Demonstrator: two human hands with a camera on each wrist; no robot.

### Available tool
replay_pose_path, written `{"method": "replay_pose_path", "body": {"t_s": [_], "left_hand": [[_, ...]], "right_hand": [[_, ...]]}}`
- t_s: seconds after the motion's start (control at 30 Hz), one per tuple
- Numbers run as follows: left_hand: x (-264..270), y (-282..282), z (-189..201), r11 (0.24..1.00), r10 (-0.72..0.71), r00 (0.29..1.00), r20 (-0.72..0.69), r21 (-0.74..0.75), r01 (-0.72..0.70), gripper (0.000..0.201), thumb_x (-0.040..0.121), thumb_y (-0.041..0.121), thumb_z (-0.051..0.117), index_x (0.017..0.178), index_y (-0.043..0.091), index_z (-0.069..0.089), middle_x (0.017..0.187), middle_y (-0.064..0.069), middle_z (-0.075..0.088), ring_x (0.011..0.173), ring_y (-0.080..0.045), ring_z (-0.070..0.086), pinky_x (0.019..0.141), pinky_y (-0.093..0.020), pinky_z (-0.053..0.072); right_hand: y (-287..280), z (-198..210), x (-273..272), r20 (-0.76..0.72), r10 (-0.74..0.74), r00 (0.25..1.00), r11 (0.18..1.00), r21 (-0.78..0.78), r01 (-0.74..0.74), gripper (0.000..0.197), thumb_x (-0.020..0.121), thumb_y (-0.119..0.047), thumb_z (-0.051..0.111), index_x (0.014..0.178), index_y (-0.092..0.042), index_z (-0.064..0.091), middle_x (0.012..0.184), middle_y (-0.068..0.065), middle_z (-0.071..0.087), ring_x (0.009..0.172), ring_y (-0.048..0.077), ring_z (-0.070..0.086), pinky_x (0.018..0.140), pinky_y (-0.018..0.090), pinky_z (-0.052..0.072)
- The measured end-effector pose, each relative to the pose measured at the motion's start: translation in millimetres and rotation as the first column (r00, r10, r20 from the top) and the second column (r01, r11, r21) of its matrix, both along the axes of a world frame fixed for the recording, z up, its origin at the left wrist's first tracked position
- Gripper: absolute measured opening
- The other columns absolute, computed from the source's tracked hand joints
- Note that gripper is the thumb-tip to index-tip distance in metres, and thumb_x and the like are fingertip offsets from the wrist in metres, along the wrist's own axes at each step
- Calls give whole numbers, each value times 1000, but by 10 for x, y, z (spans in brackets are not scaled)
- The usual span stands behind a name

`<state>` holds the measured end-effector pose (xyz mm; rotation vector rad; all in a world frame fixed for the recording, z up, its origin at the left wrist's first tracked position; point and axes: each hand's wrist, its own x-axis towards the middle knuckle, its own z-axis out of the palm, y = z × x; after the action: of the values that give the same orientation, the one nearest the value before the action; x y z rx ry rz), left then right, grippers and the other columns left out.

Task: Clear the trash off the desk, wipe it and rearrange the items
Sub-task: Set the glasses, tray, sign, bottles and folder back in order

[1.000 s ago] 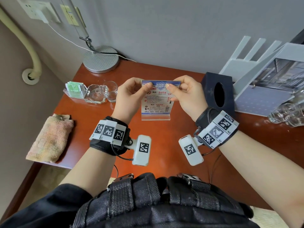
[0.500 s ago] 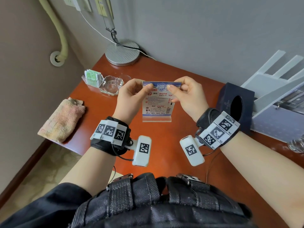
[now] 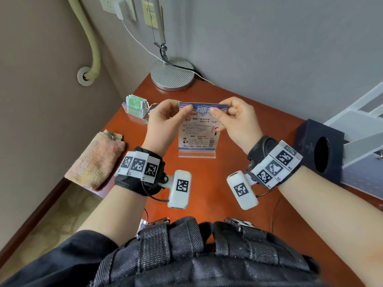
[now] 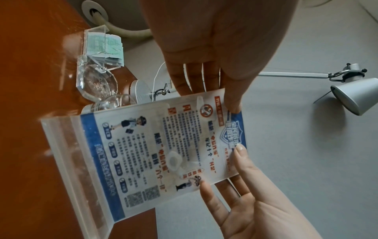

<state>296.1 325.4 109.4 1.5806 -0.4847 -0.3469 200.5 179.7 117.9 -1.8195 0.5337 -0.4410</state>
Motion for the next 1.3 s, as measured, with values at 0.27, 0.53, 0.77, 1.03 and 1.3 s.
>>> {"method": "replay_pose_path", "body": {"t_s": [0.27,0.53,0.77,1.03,1.3], "left_hand": [[808,361,119,1000,-29,1000,11,4,28,13,86,20,67,78,14,59,81,-3,67,73,-15,61,62,-22,50],[1665,642,185,1000,-23,999,29,-16,24,17,83,20,72,70,22,60,72,5,66,65,-6,59,63,-23,48],[2164,602,284,996,-62,998,15,-56,62,14,82,20,72,75,16,62,69,7,69,70,-14,63,68,-32,51],[2676,300,400,990,-111,988,104,-76,119,19,82,27,72,79,12,61,84,-18,64,75,-21,58,72,-36,50],[2986,51,187,991,-131,981,143,-10,134,17,85,24,70,77,13,59,74,0,63,67,-5,57,66,-19,47]], "right_hand": [[425,101,749,5,-30,1000,999,35,30,12,88,-15,66,84,-17,55,84,0,71,74,16,70,51,26,56],[784,159,1543,36,-76,996,996,40,74,12,89,-15,65,90,-11,54,84,-1,70,71,11,69,50,27,56],[830,274,1997,59,-115,992,992,56,111,16,90,-13,64,83,-19,51,83,-3,68,69,8,68,50,26,56],[598,413,2422,97,-184,978,983,17,184,18,91,-14,62,81,-22,50,83,-5,68,73,8,68,55,25,57],[375,152,2735,81,-221,972,975,8,221,17,92,-12,61,83,-23,51,85,-6,67,75,4,67,63,20,56]]}}
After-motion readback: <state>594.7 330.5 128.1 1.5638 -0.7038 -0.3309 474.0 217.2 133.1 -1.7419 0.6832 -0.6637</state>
